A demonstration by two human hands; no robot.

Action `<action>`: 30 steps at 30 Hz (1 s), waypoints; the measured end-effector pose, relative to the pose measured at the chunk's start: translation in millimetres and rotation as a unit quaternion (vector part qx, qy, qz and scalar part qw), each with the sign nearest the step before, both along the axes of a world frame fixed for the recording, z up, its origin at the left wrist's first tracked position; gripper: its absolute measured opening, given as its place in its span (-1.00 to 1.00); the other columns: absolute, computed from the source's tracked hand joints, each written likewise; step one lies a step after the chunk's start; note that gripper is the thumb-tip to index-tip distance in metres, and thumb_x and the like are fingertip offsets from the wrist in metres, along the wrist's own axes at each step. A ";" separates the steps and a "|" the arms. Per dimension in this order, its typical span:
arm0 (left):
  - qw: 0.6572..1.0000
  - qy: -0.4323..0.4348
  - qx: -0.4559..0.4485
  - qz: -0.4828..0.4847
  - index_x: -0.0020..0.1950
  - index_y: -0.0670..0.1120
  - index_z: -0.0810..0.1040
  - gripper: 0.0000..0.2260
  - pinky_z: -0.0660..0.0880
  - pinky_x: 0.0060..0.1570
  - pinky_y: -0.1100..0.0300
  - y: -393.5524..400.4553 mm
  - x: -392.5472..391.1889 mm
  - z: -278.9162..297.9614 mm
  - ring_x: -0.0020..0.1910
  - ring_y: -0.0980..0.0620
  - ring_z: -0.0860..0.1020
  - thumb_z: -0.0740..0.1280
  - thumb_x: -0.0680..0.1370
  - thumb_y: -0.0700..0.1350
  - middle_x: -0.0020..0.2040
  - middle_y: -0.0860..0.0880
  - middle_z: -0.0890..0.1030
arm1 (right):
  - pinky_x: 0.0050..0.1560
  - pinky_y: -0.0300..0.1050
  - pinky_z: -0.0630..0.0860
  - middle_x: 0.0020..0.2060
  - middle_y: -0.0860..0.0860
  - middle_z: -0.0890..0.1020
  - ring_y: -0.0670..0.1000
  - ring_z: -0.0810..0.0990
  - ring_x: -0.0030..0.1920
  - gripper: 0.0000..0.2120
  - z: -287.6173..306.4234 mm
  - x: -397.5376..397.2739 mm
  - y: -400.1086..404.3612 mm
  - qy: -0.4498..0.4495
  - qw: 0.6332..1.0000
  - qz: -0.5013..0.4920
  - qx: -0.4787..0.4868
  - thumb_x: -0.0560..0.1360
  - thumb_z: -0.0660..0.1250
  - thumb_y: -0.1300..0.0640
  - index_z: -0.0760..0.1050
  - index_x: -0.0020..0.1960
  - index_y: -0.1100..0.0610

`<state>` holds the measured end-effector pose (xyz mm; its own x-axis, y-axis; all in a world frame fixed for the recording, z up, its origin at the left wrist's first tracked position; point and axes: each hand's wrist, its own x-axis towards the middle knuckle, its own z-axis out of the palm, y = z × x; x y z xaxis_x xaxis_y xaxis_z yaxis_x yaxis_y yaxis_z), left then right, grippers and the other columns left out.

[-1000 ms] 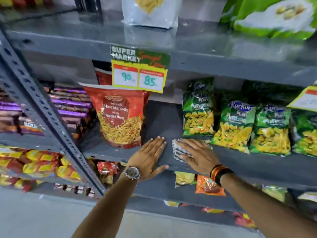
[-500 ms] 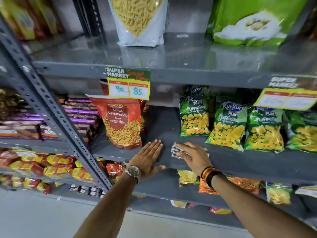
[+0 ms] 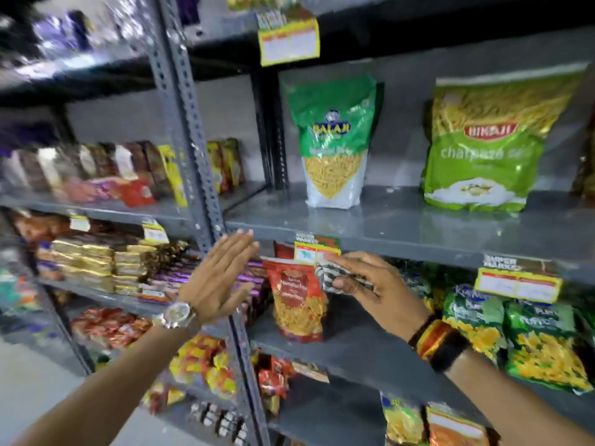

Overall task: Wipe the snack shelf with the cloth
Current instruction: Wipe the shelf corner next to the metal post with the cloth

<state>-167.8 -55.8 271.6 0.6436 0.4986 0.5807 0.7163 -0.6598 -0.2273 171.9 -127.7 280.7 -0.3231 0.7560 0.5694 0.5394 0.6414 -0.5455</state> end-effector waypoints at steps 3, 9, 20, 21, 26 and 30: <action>0.997 0.013 0.060 0.042 0.57 -0.24 0.24 -0.40 0.13 0.52 -0.25 34.5 -29.6 56.3 0.61 -0.18 0.09 0.15 0.64 0.11 0.61 -0.22 0.17 | 0.29 -0.13 0.44 0.14 -0.19 0.55 -0.12 0.52 0.22 -0.60 44.5 -24.0 26.9 0.003 0.999 -0.010 0.043 0.53 0.27 -0.16 0.45 0.37 -0.19; 0.986 0.052 0.139 0.081 0.59 -0.22 0.21 -0.37 0.10 0.53 -0.24 111.4 -74.4 126.2 0.62 -0.18 0.02 0.10 0.65 0.17 0.62 -0.22 0.11 | 0.21 0.01 0.50 0.05 -0.14 0.59 -0.06 0.55 0.11 -0.61 110.4 -87.5 113.9 -0.016 0.996 -0.075 0.049 0.52 0.32 -0.14 0.52 0.32 -0.10; 0.973 0.043 0.226 0.013 0.64 -0.12 0.00 -0.34 0.00 0.56 -0.20 193.1 -80.9 145.9 0.62 -0.19 -0.11 0.10 0.66 0.19 0.64 -0.21 -0.07 | 0.25 -0.17 0.45 0.25 0.01 0.62 -0.01 0.57 0.28 -0.62 135.5 -179.5 279.4 -0.084 0.982 -0.171 -0.017 0.51 0.37 -0.07 0.55 0.30 -0.02; 0.971 0.042 0.234 0.007 0.64 -0.11 0.01 -0.34 0.00 0.56 -0.19 195.9 -81.0 144.9 0.62 -0.19 -0.10 0.10 0.65 0.18 0.64 -0.21 -0.06 | 0.28 -0.11 0.47 0.25 0.01 0.62 -0.01 0.57 0.28 -0.61 134.2 -180.6 293.6 -0.089 0.979 -0.182 -0.019 0.51 0.37 -0.10 0.55 0.30 -0.03; 0.968 0.033 0.248 -0.018 0.64 -0.11 0.03 -0.36 0.02 0.55 -0.22 208.1 -83.0 140.8 0.62 -0.18 -0.08 0.09 0.64 0.16 0.64 -0.20 -0.02 | 0.29 0.00 0.49 0.25 -0.05 0.62 0.01 0.57 0.26 -0.57 121.8 -177.7 355.9 -0.087 0.968 -0.229 -0.059 0.46 0.34 -0.22 0.53 0.28 -0.13; 0.963 0.027 0.267 -0.028 0.64 -0.11 0.06 -0.37 0.02 0.55 -0.22 212.6 -82.8 138.9 0.62 -0.18 -0.06 0.12 0.64 0.14 0.64 -0.19 0.00 | 0.25 0.02 0.51 0.19 -0.04 0.66 0.06 0.60 0.22 -0.60 108.2 -162.2 403.1 -0.090 0.957 -0.260 -0.096 0.43 0.37 -0.25 0.57 0.22 -0.15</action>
